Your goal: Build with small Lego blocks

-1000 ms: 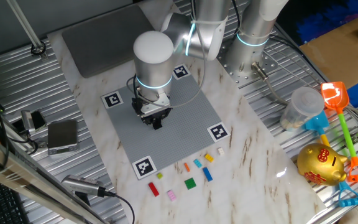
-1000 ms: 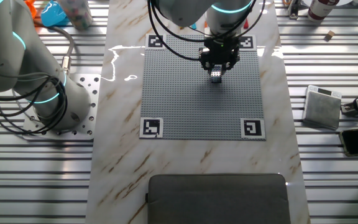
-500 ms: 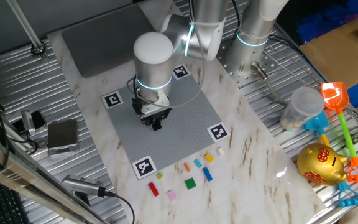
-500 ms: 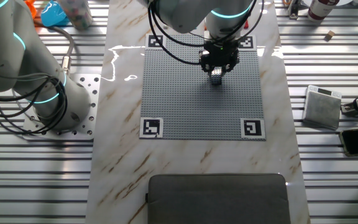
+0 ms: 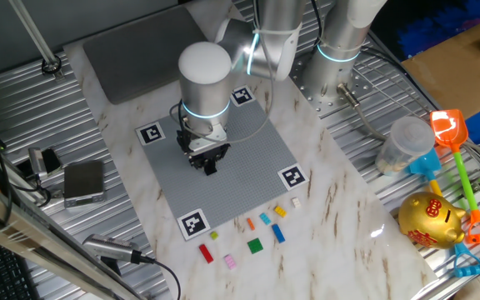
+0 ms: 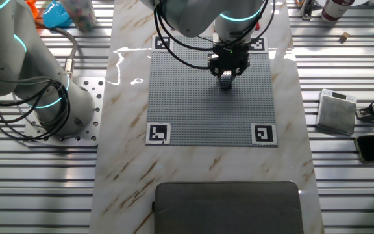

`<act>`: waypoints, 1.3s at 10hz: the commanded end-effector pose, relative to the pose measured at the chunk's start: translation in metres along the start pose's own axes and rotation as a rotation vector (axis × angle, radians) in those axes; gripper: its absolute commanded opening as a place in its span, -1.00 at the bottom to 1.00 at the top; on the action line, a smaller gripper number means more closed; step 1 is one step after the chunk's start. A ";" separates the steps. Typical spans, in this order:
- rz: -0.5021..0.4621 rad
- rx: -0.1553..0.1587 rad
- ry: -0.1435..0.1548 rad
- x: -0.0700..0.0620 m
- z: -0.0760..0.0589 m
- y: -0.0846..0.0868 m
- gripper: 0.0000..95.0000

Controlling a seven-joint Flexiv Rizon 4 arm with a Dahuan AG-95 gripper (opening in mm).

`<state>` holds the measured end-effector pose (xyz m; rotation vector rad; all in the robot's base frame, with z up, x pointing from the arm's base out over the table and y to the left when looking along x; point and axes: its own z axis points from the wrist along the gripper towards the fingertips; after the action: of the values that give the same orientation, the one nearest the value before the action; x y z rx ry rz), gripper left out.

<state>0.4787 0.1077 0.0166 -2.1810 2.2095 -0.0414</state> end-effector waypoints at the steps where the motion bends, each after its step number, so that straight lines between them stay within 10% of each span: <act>1: -0.001 0.000 -0.002 0.000 0.000 0.001 -1.00; 13: -0.005 0.000 -0.012 0.001 0.008 0.000 -1.00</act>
<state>0.4787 0.1070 0.0098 -2.1800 2.1989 -0.0295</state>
